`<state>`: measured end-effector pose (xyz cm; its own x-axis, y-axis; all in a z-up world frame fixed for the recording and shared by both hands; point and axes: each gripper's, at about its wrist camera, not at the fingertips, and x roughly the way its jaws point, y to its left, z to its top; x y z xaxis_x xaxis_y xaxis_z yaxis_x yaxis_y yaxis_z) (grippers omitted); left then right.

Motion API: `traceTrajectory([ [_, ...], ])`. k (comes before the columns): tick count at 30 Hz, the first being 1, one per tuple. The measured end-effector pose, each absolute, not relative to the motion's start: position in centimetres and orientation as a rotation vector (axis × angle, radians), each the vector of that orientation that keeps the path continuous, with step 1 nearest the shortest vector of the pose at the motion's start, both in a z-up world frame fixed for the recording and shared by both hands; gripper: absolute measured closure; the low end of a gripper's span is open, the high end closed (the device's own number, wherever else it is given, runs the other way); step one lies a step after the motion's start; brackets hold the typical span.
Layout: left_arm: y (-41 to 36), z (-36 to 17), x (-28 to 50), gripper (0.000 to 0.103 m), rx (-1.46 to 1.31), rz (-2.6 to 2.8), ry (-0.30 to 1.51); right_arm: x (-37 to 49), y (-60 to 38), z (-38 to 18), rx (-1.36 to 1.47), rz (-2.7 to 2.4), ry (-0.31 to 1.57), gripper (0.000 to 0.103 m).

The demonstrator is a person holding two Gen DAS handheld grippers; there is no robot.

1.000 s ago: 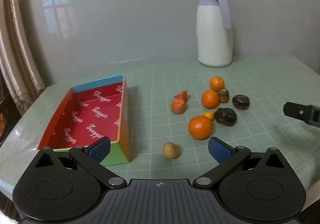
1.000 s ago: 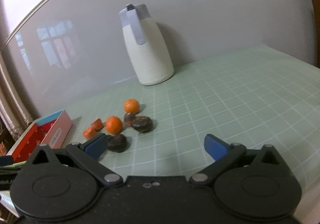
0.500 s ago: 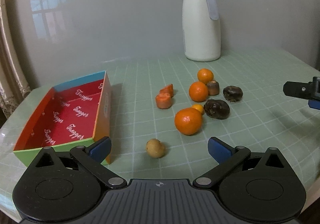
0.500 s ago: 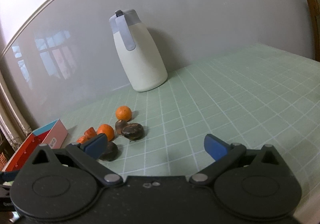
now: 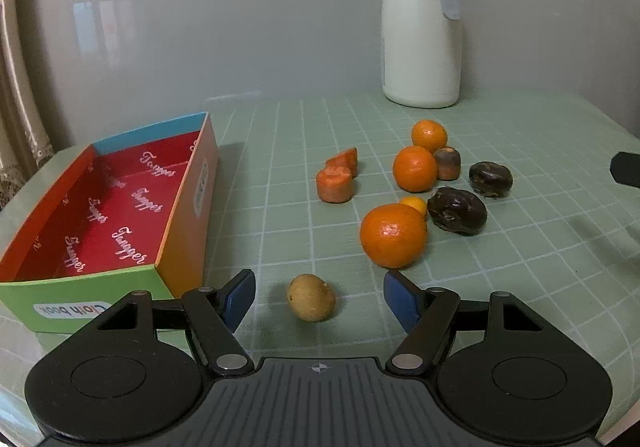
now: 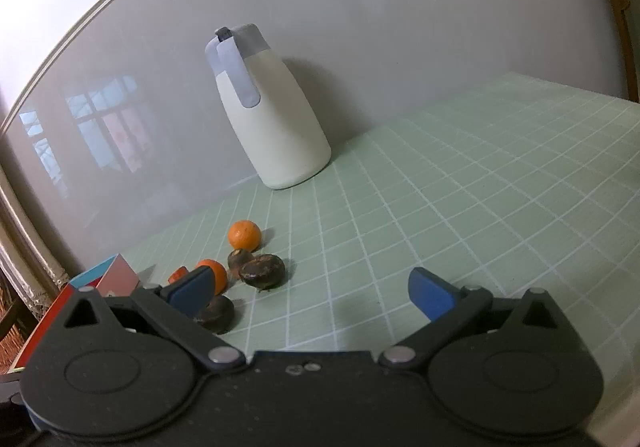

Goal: Organize fruits
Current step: 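Close the left gripper on the tan longan, then carry the longan over the red box and open the left gripper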

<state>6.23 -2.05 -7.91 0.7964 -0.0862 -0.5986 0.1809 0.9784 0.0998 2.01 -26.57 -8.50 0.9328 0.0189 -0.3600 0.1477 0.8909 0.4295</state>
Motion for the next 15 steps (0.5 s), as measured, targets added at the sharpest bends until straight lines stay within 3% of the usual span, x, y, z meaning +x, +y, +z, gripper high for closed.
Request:
traceTrajectory([
  [3, -2.03, -8.15, 6.42, 0.034, 0.141, -0.147, 0.640, 2.23, -26.59, -8.66, 0.480, -0.066, 0.374, 0.000],
  [7, -2.08, -8.42, 6.58, 0.045, 0.125, -0.157, 0.653, 2.50, -26.57, -8.85, 0.489, -0.058, 0.384, 0.000],
  [12, -2.12, -8.71, 6.60, 0.065, 0.099, -0.173, 0.664, 2.68, -26.45, -8.95, 0.492, -0.050, 0.388, 0.000],
  [13, -2.14, -8.67, 6.59, 0.073, 0.096, -0.173, 0.665, 2.71, -26.44, -8.96, 0.492, -0.050, 0.389, 0.000],
  [15, -2.10, -8.65, 6.61, 0.077, 0.086, -0.175, 0.668, 2.79, -26.42, -9.01, 0.494, -0.049, 0.393, 0.000],
])
